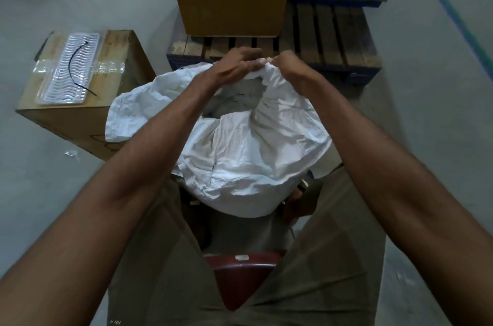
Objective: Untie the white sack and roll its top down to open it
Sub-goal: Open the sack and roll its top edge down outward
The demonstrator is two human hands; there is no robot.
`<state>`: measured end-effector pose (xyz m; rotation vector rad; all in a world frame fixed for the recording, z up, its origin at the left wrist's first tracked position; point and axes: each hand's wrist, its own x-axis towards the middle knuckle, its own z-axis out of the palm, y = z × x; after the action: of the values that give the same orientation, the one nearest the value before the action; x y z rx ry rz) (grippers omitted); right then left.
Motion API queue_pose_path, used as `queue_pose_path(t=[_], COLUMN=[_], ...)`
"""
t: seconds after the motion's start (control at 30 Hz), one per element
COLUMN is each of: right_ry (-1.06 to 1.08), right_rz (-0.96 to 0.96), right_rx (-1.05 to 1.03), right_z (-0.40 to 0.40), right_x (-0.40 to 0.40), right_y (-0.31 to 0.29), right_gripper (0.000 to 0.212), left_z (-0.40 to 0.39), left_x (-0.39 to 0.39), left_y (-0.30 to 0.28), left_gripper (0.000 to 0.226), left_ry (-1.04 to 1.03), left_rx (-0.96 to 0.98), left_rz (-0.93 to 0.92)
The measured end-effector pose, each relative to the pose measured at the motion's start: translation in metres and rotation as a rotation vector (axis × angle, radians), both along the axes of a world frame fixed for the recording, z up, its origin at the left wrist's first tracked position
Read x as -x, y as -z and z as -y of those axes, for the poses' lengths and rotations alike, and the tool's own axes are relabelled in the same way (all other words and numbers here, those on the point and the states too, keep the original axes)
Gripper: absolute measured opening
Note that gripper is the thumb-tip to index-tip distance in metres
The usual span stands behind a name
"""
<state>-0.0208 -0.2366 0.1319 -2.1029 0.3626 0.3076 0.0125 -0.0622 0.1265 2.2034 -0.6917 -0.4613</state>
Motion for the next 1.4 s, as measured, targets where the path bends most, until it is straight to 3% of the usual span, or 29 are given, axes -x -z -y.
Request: queue_pose_path(t=[0.13, 0.27, 0.37, 0.43, 0.53, 0.67, 0.73, 0.8, 0.87, 0.9, 0.97, 1.1, 1.23, 1.4], right_ry=[0.007, -0.081, 0.0, 0.087, 0.125, 0.084, 0.032, -0.068, -0.098, -0.087, -0.031, 0.005, -0.059, 0.064], right_rz=[0.078, 0.19, 0.201, 0.181, 0.014, -0.135, -0.037, 0.101, 0.175, 0.172, 0.159, 0.031, -0.065, 0.082], right_rx=[-0.141, 0.263, 0.32, 0.245, -0.065, -0.284, -0.175, 0.102, 0.361, 0.371, 0.227, -0.044, -0.193, 0.376], right_z=[0.001, -0.003, -0.003, 0.001, 0.015, 0.028, 0.022, 0.015, 0.013, 0.015, 0.021, 0.031, 0.036, 0.009], right_x=[0.004, 0.021, 0.024, 0.02, 0.011, 0.006, 0.012, 0.027, 0.041, 0.043, 0.043, 0.035, 0.04, 0.066], right_y=[0.011, 0.03, 0.04, 0.035, 0.019, 0.003, 0.0, 0.003, 0.014, 0.023, 0.029, 0.005, -0.007, -0.002], right_gripper=[0.038, 0.058, 0.061, 0.055, 0.051, 0.059, 0.067, 0.067, 0.062, 0.059, 0.05, 0.059, 0.061, 0.074], left_z=[0.005, 0.01, 0.015, 0.017, 0.013, 0.013, 0.018, 0.021, 0.021, 0.022, 0.026, 0.032, 0.041, 0.046], left_x=[-0.008, -0.022, -0.024, -0.022, -0.017, -0.013, -0.016, -0.022, -0.03, -0.032, -0.028, -0.015, -0.004, -0.004], left_y=[0.005, 0.003, 0.001, 0.001, 0.004, 0.015, 0.017, 0.015, 0.017, 0.017, 0.015, 0.012, 0.009, 0.006], left_gripper=[0.038, 0.038, 0.036, 0.039, 0.059, 0.032, 0.033, 0.042, 0.041, 0.04, 0.049, 0.056, 0.045, 0.061], left_ry=[-0.032, -0.163, -0.154, -0.11, 0.008, 0.142, 0.04, -0.076, -0.099, -0.067, -0.001, 0.166, 0.173, -0.017], left_rx=[-0.056, -0.105, -0.057, -0.024, -0.112, -0.111, -0.11, -0.224, -0.316, -0.3, -0.261, -0.262, -0.144, -0.399], left_rz=[0.069, 0.01, -0.026, -0.007, 0.135, 0.432, 0.382, 0.308, 0.174, 0.08, -0.023, 0.39, 0.318, 0.305])
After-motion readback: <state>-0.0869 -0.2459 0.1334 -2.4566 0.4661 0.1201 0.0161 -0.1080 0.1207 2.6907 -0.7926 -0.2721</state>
